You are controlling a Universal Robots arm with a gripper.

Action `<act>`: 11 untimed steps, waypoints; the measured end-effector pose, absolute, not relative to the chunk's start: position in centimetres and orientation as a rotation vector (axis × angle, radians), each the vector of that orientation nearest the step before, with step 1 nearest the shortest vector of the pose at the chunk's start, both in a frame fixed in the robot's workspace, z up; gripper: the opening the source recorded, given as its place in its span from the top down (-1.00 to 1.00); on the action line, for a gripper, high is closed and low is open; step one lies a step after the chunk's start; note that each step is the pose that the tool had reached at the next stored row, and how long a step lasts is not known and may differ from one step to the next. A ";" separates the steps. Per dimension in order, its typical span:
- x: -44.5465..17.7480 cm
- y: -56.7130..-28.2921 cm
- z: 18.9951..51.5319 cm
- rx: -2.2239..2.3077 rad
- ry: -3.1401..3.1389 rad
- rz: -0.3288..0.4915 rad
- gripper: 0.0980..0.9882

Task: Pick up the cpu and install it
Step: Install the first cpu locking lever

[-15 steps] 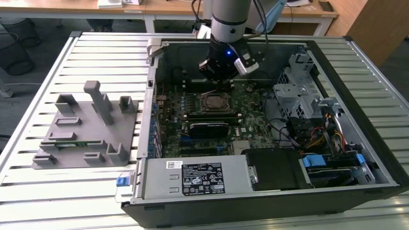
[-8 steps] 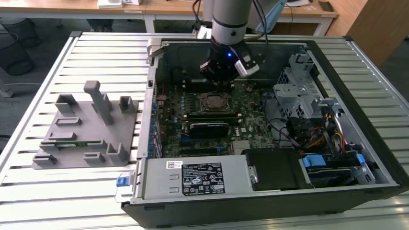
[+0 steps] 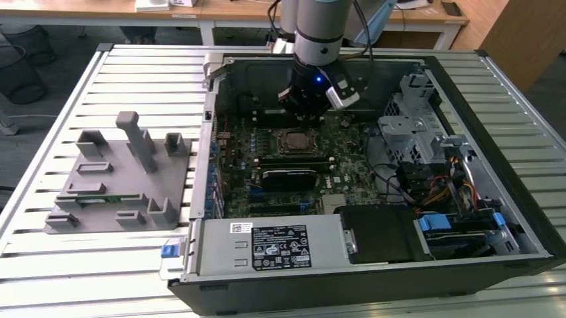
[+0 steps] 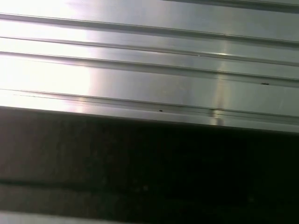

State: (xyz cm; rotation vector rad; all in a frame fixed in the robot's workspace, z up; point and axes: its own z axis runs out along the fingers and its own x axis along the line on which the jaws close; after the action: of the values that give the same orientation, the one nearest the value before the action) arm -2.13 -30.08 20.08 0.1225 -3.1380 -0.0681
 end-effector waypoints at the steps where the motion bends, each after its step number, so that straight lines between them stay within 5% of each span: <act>1: -2.1 -30.1 20.0 0.123 -3.138 -0.068 0.98; 11: -2.1 -30.1 20.0 0.123 -3.138 -0.026 0.98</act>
State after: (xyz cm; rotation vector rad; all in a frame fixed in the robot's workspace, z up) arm -2.12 -30.06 20.01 0.1226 -3.1376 -0.0260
